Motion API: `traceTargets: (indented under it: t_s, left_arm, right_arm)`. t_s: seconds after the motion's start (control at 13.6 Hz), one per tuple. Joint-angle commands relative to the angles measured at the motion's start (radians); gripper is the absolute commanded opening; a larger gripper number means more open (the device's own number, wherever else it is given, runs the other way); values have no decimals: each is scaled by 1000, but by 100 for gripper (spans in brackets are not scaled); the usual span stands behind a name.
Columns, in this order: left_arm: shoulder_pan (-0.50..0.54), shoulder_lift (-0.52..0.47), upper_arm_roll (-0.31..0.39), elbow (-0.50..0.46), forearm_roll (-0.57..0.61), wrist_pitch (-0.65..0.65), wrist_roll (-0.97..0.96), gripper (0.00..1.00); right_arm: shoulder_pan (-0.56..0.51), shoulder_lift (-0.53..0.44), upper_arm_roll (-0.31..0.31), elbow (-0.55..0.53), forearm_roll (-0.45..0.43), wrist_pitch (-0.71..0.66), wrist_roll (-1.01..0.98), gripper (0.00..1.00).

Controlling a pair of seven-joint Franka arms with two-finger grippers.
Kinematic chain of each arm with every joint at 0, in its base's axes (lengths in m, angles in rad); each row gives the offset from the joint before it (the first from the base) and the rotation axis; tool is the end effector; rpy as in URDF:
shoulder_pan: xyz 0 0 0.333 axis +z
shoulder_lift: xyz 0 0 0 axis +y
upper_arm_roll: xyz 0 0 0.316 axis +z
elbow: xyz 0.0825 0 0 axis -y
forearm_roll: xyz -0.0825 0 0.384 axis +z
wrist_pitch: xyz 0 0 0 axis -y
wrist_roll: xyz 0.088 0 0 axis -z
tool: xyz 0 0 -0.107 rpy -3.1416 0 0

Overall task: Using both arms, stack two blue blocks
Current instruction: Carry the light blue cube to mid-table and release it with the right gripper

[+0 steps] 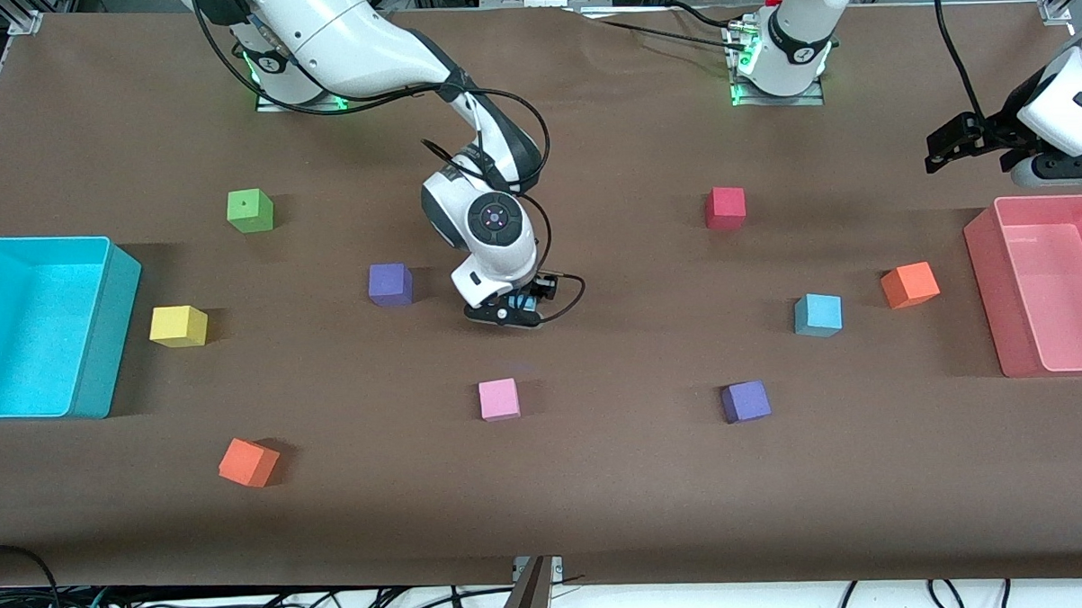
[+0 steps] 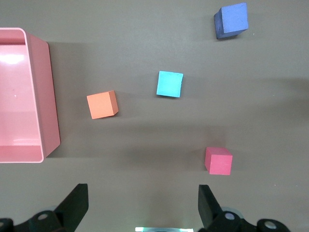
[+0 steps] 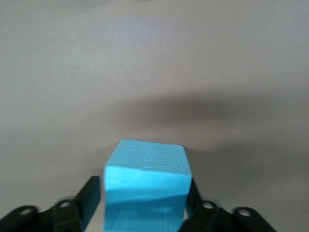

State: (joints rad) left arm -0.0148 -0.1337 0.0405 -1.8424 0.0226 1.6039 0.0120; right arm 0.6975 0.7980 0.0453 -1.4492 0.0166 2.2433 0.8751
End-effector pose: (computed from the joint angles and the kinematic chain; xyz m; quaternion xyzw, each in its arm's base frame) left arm 0.5074 0.0165 0.5704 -0.9986 -0.0056 0.0526 0.0076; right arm 0.5359 0.4847 0.2116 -0.9967 0.0780 0.0176 0.0145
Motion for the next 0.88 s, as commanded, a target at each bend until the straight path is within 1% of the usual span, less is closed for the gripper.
traceTargets:
  t_s: [0.0, 0.07, 0.22, 0.37, 0.52, 0.59, 0.66, 0.74, 0.81]
  left_arm:
    - [6, -4, -7, -5, 23, -2, -7, 100]
    - [6, -3, -7, -5, 23, -2, -9, 100]
    - [6, 12, -7, -5, 23, 2, -9, 99]
    - [7, 34, -7, -29, 23, 68, -13, 99]
    - [7, 39, -7, -60, 14, 108, -15, 99]
    - [7, 54, -7, -72, 13, 138, -15, 99]
    - [7, 66, -7, -93, 11, 184, -14, 99]
    - [7, 74, -7, -130, 11, 245, -13, 99]
    - [7, 78, -8, -180, 11, 321, -9, 99]
  right_arm:
    - [2, -78, -4, 7, -3, -89, -77, 99]
    - [1, -115, -4, -3, 2, -102, -129, 99]
    - [-3, -177, -4, -3, 6, -218, -259, 99]
    - [-7, -223, -12, -4, 8, -319, -385, 99]
    - [-47, -267, -13, -17, 28, -390, -569, 100]
    - [-52, -293, -25, -45, 67, -396, -678, 100]
    - [-70, -312, -33, -100, 132, -383, -755, 100]
    - [-102, -357, -33, -181, 200, -343, -847, 100]
    - [-110, -403, -33, -276, 259, -261, -940, 100]
